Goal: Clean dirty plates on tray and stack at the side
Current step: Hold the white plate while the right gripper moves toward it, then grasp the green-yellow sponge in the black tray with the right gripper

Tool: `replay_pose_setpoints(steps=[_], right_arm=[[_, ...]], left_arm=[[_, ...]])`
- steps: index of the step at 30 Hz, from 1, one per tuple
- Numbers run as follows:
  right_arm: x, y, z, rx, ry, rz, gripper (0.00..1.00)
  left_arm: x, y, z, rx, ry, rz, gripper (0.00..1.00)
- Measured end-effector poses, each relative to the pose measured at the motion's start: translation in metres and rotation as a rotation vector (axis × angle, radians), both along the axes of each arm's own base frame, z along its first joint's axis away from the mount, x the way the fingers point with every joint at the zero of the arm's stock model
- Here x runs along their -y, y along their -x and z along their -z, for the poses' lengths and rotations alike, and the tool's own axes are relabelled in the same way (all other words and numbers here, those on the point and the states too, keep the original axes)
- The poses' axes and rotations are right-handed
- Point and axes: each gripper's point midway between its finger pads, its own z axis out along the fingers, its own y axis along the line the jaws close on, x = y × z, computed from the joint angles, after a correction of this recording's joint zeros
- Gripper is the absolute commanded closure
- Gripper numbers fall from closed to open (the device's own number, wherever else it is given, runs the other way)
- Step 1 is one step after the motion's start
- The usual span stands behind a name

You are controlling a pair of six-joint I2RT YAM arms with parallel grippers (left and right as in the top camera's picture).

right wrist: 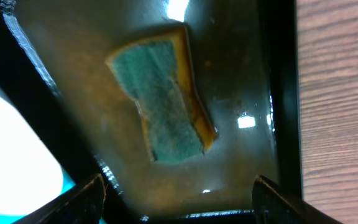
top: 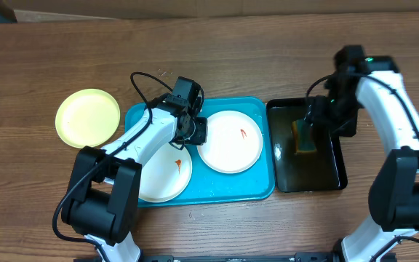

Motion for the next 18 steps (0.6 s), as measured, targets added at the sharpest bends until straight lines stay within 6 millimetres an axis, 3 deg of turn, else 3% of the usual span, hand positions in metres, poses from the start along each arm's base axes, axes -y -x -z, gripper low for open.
replay_pose_setpoints(steps=[11, 13, 14, 15, 18], right_arm=[[-0.007, 0.011, 0.063, 0.039, 0.101, -0.030, 0.34], [-0.010, 0.015, 0.071, 0.038, 0.101, -0.035, 0.52], [-0.011, 0.018, 0.075, 0.033, 0.101, -0.034, 0.79], [-0.012, 0.021, 0.077, 0.030, 0.101, -0.039, 0.96], [-0.011, 0.028, 0.080, 0.009, 0.104, -0.041, 0.96]], left_arm=[[0.001, -0.002, -0.001, 0.010, 0.003, 0.000, 0.69], [0.001, -0.003, -0.001, 0.011, 0.004, 0.000, 0.69], [0.001, -0.002, -0.001, 0.010, 0.004, 0.000, 0.69], [0.001, -0.003, -0.001, 0.011, 0.004, 0.000, 0.69], [0.001, -0.003, -0.001, 0.011, 0.004, 0.000, 0.68]])
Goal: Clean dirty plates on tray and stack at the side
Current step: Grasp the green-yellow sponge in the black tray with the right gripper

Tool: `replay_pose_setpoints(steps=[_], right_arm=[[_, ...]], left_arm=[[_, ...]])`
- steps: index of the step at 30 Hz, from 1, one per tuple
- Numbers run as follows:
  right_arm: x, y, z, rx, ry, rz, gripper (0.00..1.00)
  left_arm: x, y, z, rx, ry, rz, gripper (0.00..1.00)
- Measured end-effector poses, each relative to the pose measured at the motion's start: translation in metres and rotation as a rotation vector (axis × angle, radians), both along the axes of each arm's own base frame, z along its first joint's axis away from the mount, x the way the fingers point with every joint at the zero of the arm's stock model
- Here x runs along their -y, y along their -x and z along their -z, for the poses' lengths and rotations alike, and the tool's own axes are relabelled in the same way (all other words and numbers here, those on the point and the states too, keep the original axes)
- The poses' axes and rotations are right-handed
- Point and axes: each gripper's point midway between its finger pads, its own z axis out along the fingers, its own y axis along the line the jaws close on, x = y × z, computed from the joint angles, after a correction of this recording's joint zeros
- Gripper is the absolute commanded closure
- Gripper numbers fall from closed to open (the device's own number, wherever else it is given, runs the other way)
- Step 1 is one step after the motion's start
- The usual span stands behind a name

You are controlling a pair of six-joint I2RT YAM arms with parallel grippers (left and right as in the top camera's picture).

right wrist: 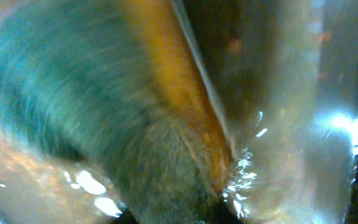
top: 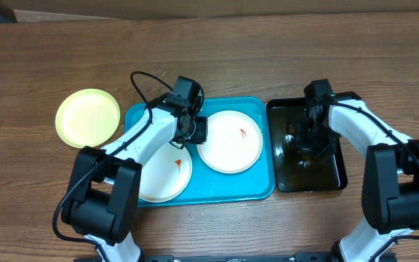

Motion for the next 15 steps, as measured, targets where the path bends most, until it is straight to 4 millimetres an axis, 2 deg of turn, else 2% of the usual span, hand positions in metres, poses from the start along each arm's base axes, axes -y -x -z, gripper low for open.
replay_pose_setpoints(steps=[3, 5, 7, 9, 15], right_arm=[[0.000, 0.008, -0.001, -0.033, 0.000, -0.003, 0.51], [0.000, 0.018, -0.002, -0.075, -0.005, 0.002, 0.34], [-0.002, 0.024, -0.003, -0.098, -0.014, 0.000, 0.29], [-0.003, 0.020, -0.005, -0.088, -0.019, -0.001, 0.25], [-0.006, -0.013, -0.009, 0.032, -0.029, -0.001, 0.23]], left_arm=[[0.000, 0.000, 0.000, 0.000, 0.000, 0.000, 0.67], [0.000, 0.000, 0.000, 0.000, 0.000, 0.000, 0.67], [0.000, 0.000, 0.000, 0.000, 0.000, 0.000, 0.66], [0.000, 0.000, 0.000, 0.000, 0.000, 0.000, 0.67], [0.000, 0.000, 0.000, 0.000, 0.000, 0.000, 0.66]])
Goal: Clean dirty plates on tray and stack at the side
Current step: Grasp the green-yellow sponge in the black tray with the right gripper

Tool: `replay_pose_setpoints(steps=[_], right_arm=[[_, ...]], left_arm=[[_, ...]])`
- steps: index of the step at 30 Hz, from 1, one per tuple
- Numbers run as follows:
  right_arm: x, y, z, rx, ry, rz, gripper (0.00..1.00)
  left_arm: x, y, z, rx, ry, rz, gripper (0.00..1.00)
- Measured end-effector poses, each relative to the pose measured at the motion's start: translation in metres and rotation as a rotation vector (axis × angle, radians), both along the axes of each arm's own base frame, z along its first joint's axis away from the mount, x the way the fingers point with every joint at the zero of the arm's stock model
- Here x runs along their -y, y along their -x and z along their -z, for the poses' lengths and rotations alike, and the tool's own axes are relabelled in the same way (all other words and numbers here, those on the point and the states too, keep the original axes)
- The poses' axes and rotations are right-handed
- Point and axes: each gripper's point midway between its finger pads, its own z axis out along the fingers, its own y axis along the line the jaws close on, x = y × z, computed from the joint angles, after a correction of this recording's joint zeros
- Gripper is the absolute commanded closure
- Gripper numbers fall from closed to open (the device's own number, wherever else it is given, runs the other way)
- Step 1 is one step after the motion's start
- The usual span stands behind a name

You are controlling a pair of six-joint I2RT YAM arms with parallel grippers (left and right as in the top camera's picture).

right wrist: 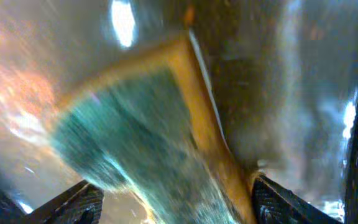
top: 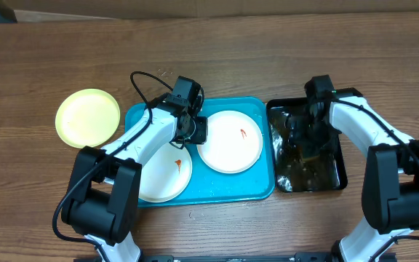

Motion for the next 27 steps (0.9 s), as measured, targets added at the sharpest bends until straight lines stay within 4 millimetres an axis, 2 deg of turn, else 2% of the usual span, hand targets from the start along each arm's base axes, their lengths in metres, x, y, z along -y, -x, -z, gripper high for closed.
replay_pose_setpoints(steps=[8, 10, 13, 22, 23, 24, 25, 26, 27], right_arm=[[0.0024, -0.0091, -0.0002, 0.037, 0.016, 0.000, 0.23], [0.0039, -0.0104, -0.0002, 0.043, 0.025, -0.001, 0.26], [0.0052, -0.0088, -0.0002, 0.036, 0.032, -0.002, 0.30], [0.0077, -0.0012, -0.0003, 0.006, 0.045, -0.001, 0.30], [0.0077, -0.0015, -0.0003, 0.007, 0.045, -0.001, 0.38], [0.0079, -0.0022, -0.0002, 0.010, 0.046, -0.003, 0.57], [0.0078, -0.0032, 0.0002, 0.015, 0.046, -0.007, 0.89], [0.0077, -0.0039, 0.0008, 0.019, 0.045, -0.002, 0.96], [0.0077, -0.0047, 0.0017, 0.024, 0.045, -0.001, 0.96]], left_arm=[[0.0000, 0.0000, 0.0000, 0.000, 0.000, 0.000, 0.66], [0.0000, 0.0001, 0.0000, 0.000, 0.000, 0.000, 0.66], [0.0001, 0.0000, 0.0000, 0.000, 0.000, 0.000, 0.67], [0.0000, 0.0000, 0.0000, 0.000, 0.000, 0.000, 0.66], [0.0000, 0.0001, 0.0000, 0.000, 0.000, 0.000, 0.66], [0.0001, 0.0000, 0.0000, 0.000, 0.000, 0.000, 0.67], [0.0000, 0.0001, 0.0000, 0.000, 0.000, 0.000, 0.67], [0.0000, 0.0000, 0.0000, 0.000, 0.000, 0.000, 0.67], [0.0000, 0.0000, 0.0000, 0.000, 0.000, 0.000, 0.67]])
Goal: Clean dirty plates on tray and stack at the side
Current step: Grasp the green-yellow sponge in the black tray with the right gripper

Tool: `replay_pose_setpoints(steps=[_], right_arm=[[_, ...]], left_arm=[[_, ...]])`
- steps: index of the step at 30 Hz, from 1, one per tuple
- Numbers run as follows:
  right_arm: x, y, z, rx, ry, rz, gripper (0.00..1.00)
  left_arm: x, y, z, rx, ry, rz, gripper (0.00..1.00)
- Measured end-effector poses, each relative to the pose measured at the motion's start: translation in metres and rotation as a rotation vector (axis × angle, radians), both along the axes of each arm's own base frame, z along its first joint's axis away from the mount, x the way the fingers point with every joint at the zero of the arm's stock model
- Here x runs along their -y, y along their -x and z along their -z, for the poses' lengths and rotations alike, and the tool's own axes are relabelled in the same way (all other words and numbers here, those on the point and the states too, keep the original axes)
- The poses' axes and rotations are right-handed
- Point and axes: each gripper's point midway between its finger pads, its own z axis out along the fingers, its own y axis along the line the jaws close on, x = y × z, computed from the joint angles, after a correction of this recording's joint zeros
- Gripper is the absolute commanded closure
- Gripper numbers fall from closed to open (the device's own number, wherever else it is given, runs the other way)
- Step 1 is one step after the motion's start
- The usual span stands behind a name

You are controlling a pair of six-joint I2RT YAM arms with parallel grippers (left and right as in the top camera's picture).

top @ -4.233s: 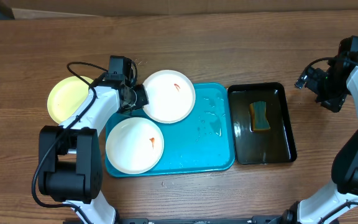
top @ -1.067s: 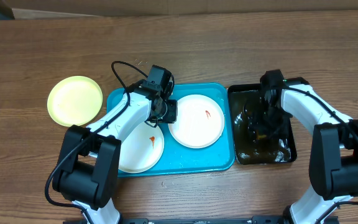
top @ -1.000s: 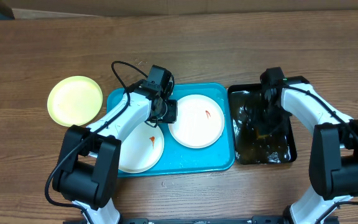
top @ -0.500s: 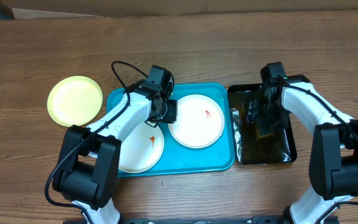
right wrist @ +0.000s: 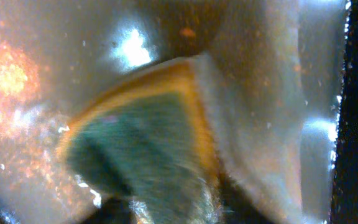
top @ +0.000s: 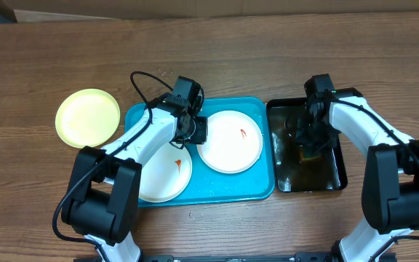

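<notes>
Two white plates lie in the blue tray (top: 268, 191): one with a red smear (top: 230, 140), one with an orange smear (top: 164, 173). A clean yellow plate (top: 87, 117) sits on the table to the left of the tray. My left gripper (top: 196, 129) rests at the left rim of the red-smeared plate; its jaw state is not visible. My right gripper (top: 308, 140) is down in the black water basin (top: 334, 171). In the right wrist view that gripper (right wrist: 173, 211) is shut on the wet green-and-yellow sponge (right wrist: 142, 143).
The basin stands directly to the right of the tray, their rims touching. Bare wooden table lies behind and in front of both. The left arm's cable loops over the tray's back left corner (top: 144, 84).
My right gripper's fingers stood wide apart on either side of the sponge; now they are closed in on it. The left arm and the plates have not moved.
My right gripper first hung open well above the sponge in the basin. Then it was low over the basin, with the sponge filling its view. Then it was open astride the sponge in rippling water, and now it is shut on it. The left arm stayed put.
</notes>
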Motion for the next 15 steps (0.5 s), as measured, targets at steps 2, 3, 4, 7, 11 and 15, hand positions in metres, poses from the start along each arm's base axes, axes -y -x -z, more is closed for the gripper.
replay_pose_setpoints(steps=[2, 3, 4, 7, 11, 15], right_arm=[[0.000, 0.001, 0.002, 0.003, 0.000, 0.003, 0.96], [0.000, 0.001, 0.003, 0.003, 0.000, 0.003, 0.89], [0.000, 0.001, 0.004, 0.003, 0.000, 0.005, 0.52], [0.000, 0.002, 0.004, 0.001, 0.001, 0.003, 0.22], [0.000, -0.005, 0.002, 0.025, 0.000, 0.001, 0.22], [-0.002, -0.020, -0.001, 0.081, -0.007, 0.001, 0.25]], left_arm=[[0.000, 0.000, 0.000, 0.000, 0.000, 0.000, 0.67], [0.000, 0.000, 0.000, 0.000, 0.000, 0.000, 0.66], [0.000, 0.000, 0.000, 0.000, 0.000, 0.000, 0.66], [0.000, 0.000, 0.000, 0.000, 0.000, 0.000, 0.66], [0.000, 0.000, 0.000, 0.000, 0.000, 0.000, 0.66], [0.000, 0.000, 0.000, 0.000, 0.000, 0.000, 0.66]])
